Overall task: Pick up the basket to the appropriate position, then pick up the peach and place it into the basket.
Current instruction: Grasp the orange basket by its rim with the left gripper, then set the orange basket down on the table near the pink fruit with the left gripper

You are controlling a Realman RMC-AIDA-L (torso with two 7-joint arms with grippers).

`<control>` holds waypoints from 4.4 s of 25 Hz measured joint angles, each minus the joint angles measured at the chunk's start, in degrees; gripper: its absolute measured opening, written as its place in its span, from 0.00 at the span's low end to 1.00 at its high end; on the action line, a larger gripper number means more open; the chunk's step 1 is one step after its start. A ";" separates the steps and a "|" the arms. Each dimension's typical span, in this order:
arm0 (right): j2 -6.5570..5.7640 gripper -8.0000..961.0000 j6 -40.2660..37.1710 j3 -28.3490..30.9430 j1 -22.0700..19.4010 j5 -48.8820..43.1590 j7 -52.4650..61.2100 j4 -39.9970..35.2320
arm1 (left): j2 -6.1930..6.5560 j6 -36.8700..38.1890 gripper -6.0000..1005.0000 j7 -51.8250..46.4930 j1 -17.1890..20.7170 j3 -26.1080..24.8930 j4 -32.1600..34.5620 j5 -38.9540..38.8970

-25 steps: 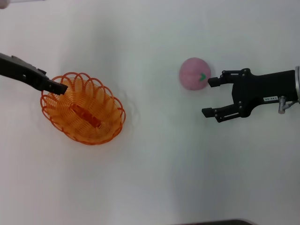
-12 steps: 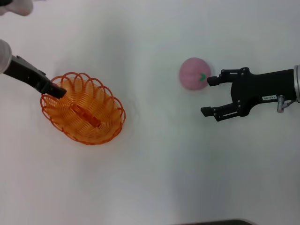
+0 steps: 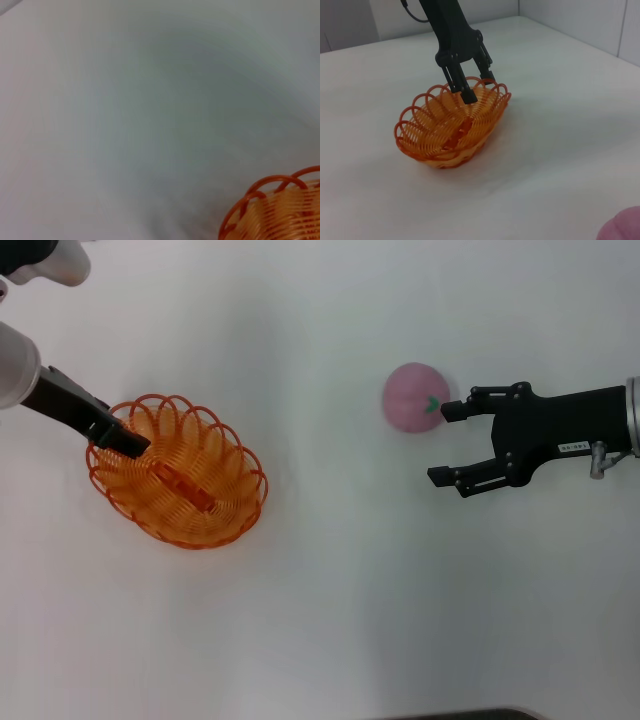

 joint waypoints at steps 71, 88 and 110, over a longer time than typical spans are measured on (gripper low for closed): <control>0.09 0.97 0.41 0.00 1.28 0.08 0.13 -0.08 | -1.05 14.74 0.05 -18.29 8.26 -24.32 -2.75 -18.27; 0.38 0.97 1.41 0.13 1.50 0.08 0.13 -0.08 | -1.19 9.77 0.05 -19.24 13.80 -21.26 -2.90 -22.76; 0.62 0.97 2.14 0.00 1.99 0.08 -0.04 0.18 | -1.25 8.04 0.06 -19.94 15.68 -19.37 -2.37 -24.02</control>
